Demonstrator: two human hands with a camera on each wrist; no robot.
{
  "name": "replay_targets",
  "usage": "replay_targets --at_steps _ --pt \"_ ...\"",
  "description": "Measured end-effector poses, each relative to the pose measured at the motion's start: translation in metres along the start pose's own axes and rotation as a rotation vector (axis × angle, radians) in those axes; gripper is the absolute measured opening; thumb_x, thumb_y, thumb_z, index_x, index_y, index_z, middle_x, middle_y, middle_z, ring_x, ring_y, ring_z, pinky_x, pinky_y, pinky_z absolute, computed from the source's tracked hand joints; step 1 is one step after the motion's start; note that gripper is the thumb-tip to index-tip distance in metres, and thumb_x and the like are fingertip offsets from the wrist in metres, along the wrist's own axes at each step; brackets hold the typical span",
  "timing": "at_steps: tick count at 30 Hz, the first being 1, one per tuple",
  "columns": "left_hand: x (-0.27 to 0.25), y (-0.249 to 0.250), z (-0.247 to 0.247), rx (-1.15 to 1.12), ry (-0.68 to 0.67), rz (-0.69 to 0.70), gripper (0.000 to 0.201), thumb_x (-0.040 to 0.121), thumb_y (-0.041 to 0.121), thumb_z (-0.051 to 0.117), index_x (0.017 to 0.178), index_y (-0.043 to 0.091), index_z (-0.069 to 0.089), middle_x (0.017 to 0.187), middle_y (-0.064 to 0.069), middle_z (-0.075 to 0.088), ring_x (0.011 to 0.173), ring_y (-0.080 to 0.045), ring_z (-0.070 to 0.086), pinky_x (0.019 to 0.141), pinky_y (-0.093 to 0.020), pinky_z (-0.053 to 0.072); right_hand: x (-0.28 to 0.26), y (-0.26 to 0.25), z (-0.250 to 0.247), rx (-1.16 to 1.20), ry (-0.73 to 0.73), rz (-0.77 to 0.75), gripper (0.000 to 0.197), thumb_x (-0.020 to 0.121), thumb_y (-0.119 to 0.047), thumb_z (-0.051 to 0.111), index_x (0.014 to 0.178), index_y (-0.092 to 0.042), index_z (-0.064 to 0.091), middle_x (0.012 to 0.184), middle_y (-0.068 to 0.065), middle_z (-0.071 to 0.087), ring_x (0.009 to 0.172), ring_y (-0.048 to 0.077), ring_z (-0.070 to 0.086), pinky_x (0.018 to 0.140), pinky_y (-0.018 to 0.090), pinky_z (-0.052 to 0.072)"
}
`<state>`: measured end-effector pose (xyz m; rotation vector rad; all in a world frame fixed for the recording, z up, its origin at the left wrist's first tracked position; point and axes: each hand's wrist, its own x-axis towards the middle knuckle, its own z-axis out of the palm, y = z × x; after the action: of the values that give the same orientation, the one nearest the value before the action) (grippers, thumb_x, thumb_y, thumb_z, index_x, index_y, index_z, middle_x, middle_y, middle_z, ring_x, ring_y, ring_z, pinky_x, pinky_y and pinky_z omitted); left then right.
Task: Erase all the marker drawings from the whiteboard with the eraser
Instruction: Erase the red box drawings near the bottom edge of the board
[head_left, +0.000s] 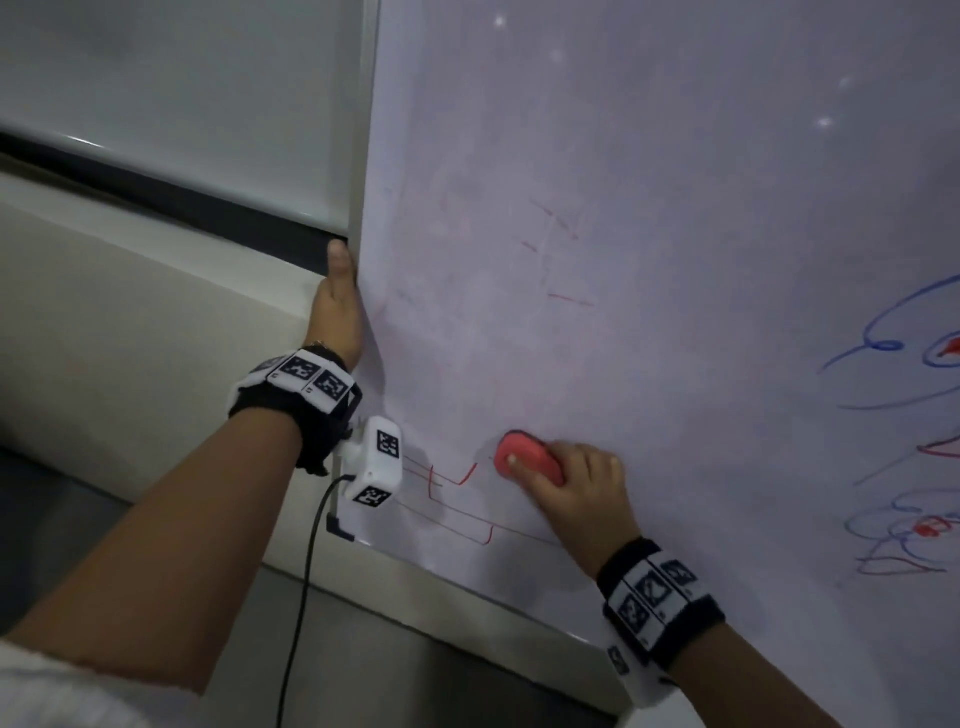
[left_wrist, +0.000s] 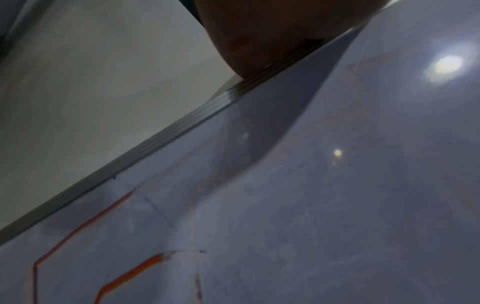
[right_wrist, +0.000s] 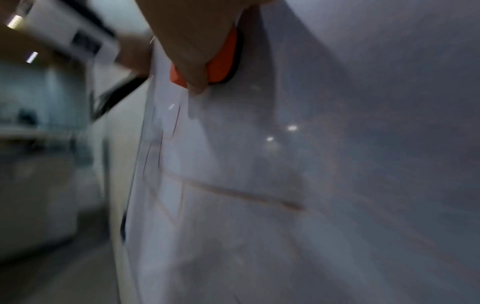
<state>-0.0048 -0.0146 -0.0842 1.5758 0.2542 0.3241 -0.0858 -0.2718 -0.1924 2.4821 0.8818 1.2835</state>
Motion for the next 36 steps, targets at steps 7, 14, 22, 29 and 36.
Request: replay_targets --at_steps 7,14,22,29,36 --pt "0.003 -0.001 -0.001 -0.04 -0.031 0.029 0.059 0.099 0.045 0.011 0.135 0.012 0.044 0.137 -0.004 0.048 0.129 -0.016 0.041 0.104 -0.02 0.029 0.005 0.004 -0.006 -0.08 -0.038 -0.012 0.048 0.072 -0.013 0.057 0.115 -0.033 0.05 0.104 0.009 0.046 0.085 0.026 0.044 0.07 0.034 0.029" --pt "0.003 -0.002 -0.003 -0.018 -0.052 0.033 0.061 0.099 0.046 0.01 0.137 0.011 0.042 0.138 -0.005 0.047 0.13 -0.017 0.04 0.107 -0.022 0.028 -0.017 -0.014 -0.002 0.034 -0.176 -0.175 0.046 0.073 -0.014 0.037 0.115 -0.03 0.046 0.109 0.007 0.043 0.093 0.026 0.043 0.072 0.035 0.029" --pt "0.001 -0.002 -0.004 -0.018 -0.066 0.035 0.059 0.099 0.044 0.009 0.137 0.013 0.042 0.138 -0.005 0.048 0.13 -0.017 0.04 0.1 -0.017 0.028 -0.032 -0.01 0.002 0.026 -0.212 -0.161 0.047 0.075 -0.013 0.039 0.117 -0.03 0.047 0.109 0.007 0.043 0.094 0.026 0.044 0.073 0.036 0.029" --pt "0.0 0.0 -0.003 -0.03 -0.053 0.04 0.059 0.099 0.044 0.01 0.135 0.012 0.044 0.137 -0.004 0.048 0.129 -0.016 0.041 0.101 -0.017 0.029 -0.064 0.036 -0.037 -0.05 -0.189 -0.009 0.048 0.073 -0.008 0.043 0.115 -0.03 0.05 0.101 0.01 0.045 0.085 0.028 0.044 0.069 0.036 0.028" --pt "-0.001 0.0 -0.003 -0.028 -0.047 0.022 0.059 0.099 0.046 0.009 0.137 0.014 0.042 0.139 -0.004 0.047 0.131 -0.017 0.04 0.106 -0.023 0.028 -0.111 -0.006 -0.002 -0.017 -0.363 -0.111 0.046 0.066 -0.01 0.038 0.107 -0.029 0.049 0.093 0.011 0.051 0.081 0.026 0.042 0.071 0.034 0.03"
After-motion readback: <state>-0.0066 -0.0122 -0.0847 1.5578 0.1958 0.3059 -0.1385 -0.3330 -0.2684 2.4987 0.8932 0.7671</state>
